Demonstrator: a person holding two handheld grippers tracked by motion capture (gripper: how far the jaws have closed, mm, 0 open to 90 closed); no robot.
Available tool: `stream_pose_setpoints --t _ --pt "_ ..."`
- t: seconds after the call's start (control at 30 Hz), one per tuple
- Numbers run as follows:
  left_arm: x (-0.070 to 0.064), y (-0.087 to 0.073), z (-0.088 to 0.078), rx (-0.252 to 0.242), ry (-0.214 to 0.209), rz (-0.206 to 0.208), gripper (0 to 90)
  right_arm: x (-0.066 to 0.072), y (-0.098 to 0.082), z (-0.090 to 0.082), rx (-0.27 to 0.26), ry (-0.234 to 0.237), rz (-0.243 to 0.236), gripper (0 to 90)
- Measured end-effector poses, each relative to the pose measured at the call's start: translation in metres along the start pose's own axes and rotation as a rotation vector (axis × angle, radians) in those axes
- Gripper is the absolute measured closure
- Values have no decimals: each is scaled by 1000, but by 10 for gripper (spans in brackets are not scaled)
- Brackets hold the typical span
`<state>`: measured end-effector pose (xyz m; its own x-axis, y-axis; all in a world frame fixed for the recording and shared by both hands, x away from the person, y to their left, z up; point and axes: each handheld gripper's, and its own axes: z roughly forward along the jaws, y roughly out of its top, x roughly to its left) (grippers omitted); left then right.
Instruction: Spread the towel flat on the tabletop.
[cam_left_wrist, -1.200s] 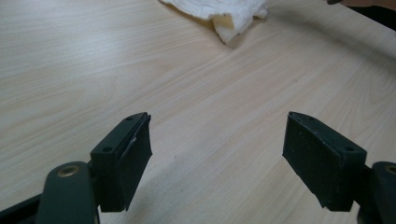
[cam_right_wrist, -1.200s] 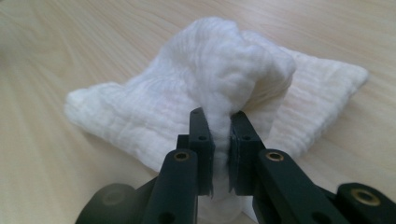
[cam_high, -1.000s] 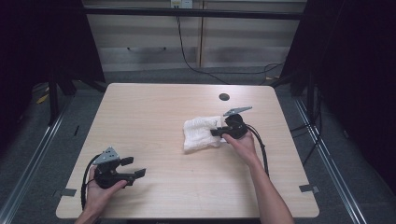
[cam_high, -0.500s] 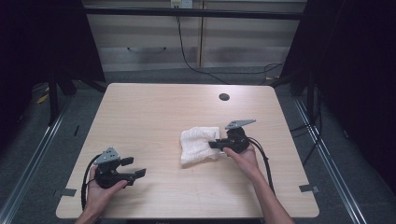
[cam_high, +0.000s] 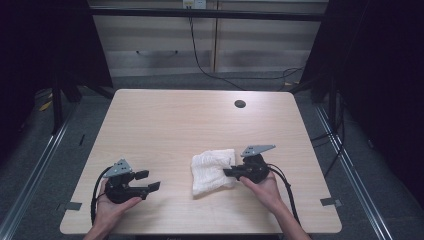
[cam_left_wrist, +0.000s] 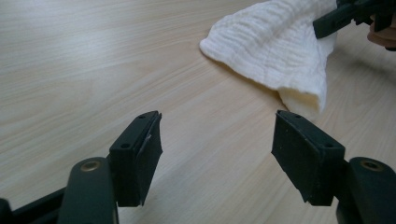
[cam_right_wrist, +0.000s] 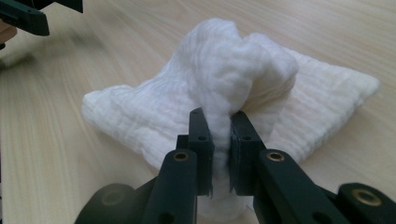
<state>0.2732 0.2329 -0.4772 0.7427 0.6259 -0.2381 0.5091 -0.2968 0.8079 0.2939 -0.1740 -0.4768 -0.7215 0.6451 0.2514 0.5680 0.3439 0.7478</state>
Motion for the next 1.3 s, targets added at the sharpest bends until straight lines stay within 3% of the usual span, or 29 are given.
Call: stream_pose_setpoints --t 0.23,0.37,0.5,0.57,0.63,0.67,0.8,0.97,1.17,1.27,1.3 --pt "-20 17 10 12 -46 60 374 15 -13 -6 0 -6 7 794" --pt "-32 32 24 21 -78 76 402 15 -14 -11 -6 -16 -1 675" --pt "-44 45 38 27 -120 92 414 13 -8 -30 -87 -20 9 533" --pt "-50 47 45 28 -145 99 414 11 -6 -35 -106 -22 7 528" --pt "-54 47 50 27 -158 102 422 6 -3 -44 -143 -35 17 527" --pt "-56 45 53 32 -172 101 433 0 -2 -50 -154 -69 14 563" --pt "-61 34 62 74 -188 116 443 -9 -6 -52 -155 -79 29 631" --pt "-65 22 75 122 -213 141 447 -14 -15 -46 -126 -52 32 657" --pt "-76 18 86 163 -238 189 431 -4 -19 -46 -124 -10 36 619" --pt "-78 17 89 180 -231 204 555 1 -22 -44 -104 9 20 600" --pt "-78 17 90 177 -233 215 638 1 -22 -43 -96 14 18 596"
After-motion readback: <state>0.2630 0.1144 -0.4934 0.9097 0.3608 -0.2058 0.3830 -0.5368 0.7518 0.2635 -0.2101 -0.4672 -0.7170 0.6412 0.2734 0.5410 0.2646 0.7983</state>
